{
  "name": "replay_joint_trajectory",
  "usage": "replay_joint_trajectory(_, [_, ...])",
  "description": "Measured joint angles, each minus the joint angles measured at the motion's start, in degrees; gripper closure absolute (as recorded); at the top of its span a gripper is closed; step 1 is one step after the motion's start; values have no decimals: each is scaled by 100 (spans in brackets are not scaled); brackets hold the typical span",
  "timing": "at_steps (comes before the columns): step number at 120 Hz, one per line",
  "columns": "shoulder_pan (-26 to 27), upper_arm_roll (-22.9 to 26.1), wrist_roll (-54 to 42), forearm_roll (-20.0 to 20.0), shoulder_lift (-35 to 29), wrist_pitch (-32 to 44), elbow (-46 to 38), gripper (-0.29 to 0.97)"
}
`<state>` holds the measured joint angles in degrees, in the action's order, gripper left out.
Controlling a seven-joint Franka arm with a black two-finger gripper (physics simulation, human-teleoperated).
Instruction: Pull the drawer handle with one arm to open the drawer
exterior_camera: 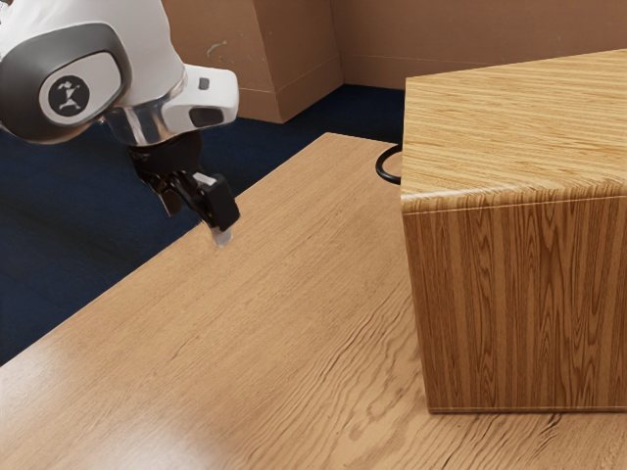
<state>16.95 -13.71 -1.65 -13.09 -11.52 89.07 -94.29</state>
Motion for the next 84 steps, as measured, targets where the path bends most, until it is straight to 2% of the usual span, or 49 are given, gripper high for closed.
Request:
replay_joint_trajectory(15, [-15,-56,-12,136,127,556,25,0])
replay_joint_trajectory(31, [-177,-388,234,1250,757,1906,21,0])
replay_joint_trajectory(53, [-393,-366,764,2253,1469,2926,688,0])
replay_joint_trajectory(69, [-308,-172,1053,2561,1902,3287,1202,0])
replay_joint_trajectory(84, [-604,242,1273,2692,2090,3466,1351,0])
